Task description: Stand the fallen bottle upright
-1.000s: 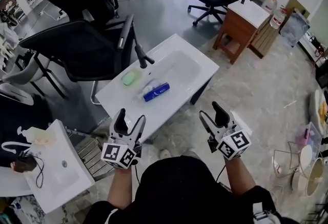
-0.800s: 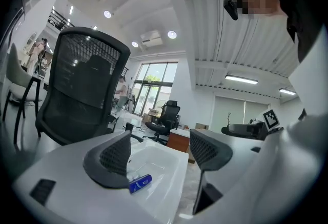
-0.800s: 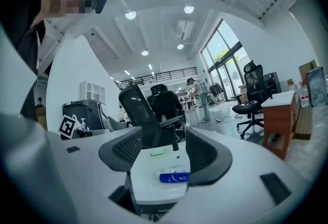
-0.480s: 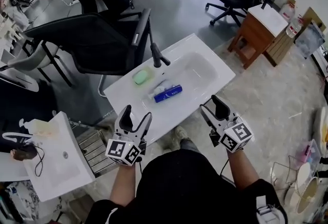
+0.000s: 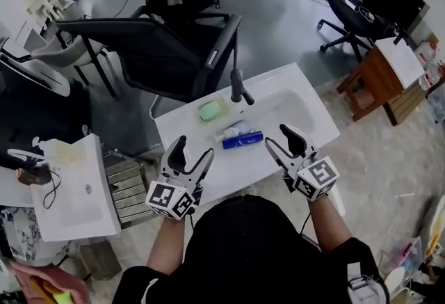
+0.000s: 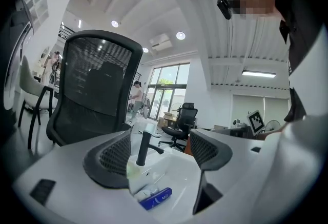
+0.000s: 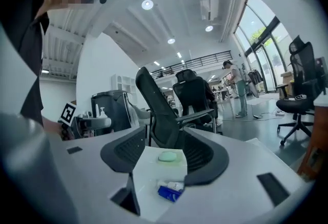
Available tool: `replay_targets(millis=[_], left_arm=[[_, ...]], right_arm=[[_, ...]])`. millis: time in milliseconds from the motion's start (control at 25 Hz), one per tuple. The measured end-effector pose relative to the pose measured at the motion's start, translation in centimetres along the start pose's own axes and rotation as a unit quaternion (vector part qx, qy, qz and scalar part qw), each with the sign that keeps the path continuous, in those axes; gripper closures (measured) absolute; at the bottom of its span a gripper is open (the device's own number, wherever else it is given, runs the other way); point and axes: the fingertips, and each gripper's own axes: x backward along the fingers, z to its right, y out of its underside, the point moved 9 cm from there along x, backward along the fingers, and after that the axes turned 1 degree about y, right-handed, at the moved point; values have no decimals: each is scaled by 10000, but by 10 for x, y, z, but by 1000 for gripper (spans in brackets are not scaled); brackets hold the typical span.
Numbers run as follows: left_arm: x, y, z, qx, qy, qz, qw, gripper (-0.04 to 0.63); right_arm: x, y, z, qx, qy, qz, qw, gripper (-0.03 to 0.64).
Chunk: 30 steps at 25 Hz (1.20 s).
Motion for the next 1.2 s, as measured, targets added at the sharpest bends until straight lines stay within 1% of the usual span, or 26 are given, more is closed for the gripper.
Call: replay_targets(millis=[120,200,280,360,440,520,600,800,880,1040,1200], left_arm=[[-5,0,-2,-12,-178,-10,9998,236],[-5,2,-4,-17,-281,2,9996,236],[-4,2,-5,-18,-373,55,9993,236],[-3,2,-4,-43,-490,73,9988,236],[-2,3,-5,-42,-626,35,9980,236],[1,5,-7,-20,-772,7,9970,236],[3,6,-7,-57,-934,-29,9956,236],[6,9,-3,-53,-1299,-60,9915,236],[8,10,-2,-11,-1471,-38,9891,236],[17,13,0,73,-1861,-70,9825,236],[35,17,4,99,-2188,-86,9757,236]], right_arm=[[-24,9,9,331,-371,-360,9981,374],[-39,17,11,521,-667,-601,9946,376],[-52,22,9,764,-1025,-806,9885,383],[-64,28,8,1143,-1376,-1028,9785,388],[-76,36,5,1682,-1681,-1245,9633,388],[-87,45,0,2287,-1950,-1377,9438,390],[-97,55,-1,2689,-2200,-1490,9258,397],[-119,83,5,2999,-2649,-1856,8975,400],[-128,97,9,3181,-2800,-2050,8823,400],[-145,124,13,3672,-3086,-2275,8474,407],[-162,152,16,3757,-3316,-2720,8215,408]])
